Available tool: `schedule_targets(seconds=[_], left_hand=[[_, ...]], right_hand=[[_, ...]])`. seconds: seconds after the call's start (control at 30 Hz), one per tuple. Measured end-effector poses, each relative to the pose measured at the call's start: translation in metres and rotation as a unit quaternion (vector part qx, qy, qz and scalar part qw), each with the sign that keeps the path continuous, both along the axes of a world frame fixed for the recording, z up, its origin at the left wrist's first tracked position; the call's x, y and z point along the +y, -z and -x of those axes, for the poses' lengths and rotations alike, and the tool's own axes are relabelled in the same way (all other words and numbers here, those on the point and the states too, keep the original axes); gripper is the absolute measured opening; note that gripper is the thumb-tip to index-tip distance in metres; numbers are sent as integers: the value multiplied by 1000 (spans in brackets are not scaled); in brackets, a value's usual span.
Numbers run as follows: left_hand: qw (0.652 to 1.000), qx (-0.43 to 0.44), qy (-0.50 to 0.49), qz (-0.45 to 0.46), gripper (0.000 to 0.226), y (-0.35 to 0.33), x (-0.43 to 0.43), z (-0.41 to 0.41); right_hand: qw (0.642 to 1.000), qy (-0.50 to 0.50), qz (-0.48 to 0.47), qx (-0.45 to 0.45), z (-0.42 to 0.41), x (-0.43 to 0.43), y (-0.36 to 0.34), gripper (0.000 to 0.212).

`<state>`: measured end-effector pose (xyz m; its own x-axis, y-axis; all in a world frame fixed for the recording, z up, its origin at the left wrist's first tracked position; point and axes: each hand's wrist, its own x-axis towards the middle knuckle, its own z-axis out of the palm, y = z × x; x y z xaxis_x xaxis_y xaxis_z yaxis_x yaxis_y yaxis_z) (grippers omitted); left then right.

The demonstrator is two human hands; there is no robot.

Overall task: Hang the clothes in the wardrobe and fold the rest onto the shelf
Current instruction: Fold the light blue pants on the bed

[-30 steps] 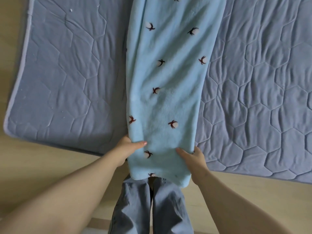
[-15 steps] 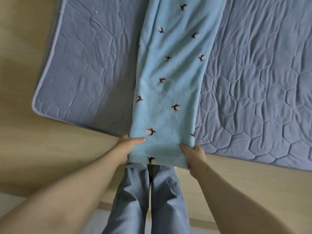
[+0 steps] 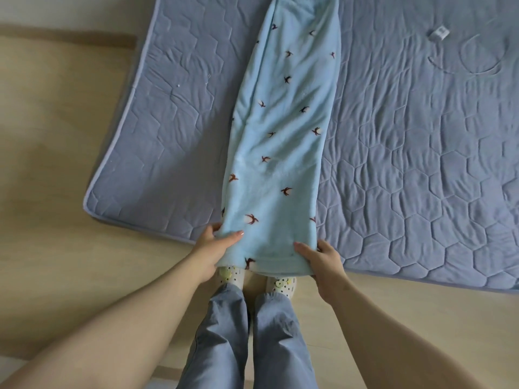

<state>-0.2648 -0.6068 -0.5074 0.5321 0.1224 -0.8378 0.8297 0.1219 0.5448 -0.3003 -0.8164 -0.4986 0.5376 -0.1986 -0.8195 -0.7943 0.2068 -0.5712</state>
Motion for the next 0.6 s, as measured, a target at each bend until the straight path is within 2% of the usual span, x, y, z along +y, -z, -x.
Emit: schedule_targets(seconds=[0.1,0.2,0.3,0.4,0.53,0.6], left_hand=[[997,13,25,66,38,-14,4,-6],[996,15,64,62,34,-28,9,-9],[998,-4,60,12,35,-42,14,-7],[996,-18,57,-61,36,-59,16,-7],[983,-17,85,-159,42,-86,14,-1],[980,6,100,-173,51,-93,16,7]], right_hand=[[998,-34,-46,-8,-1,0,-16,28],[996,-71,-41,-19,-2,1,-34,29],[997,-65,28,-43,-3,2,-52,14],[996,-29,76,-40,-4,2,-71,15],[998,-1,70,1,7,6,-101,20],[997,-2,61,45,18,9,-110,23]])
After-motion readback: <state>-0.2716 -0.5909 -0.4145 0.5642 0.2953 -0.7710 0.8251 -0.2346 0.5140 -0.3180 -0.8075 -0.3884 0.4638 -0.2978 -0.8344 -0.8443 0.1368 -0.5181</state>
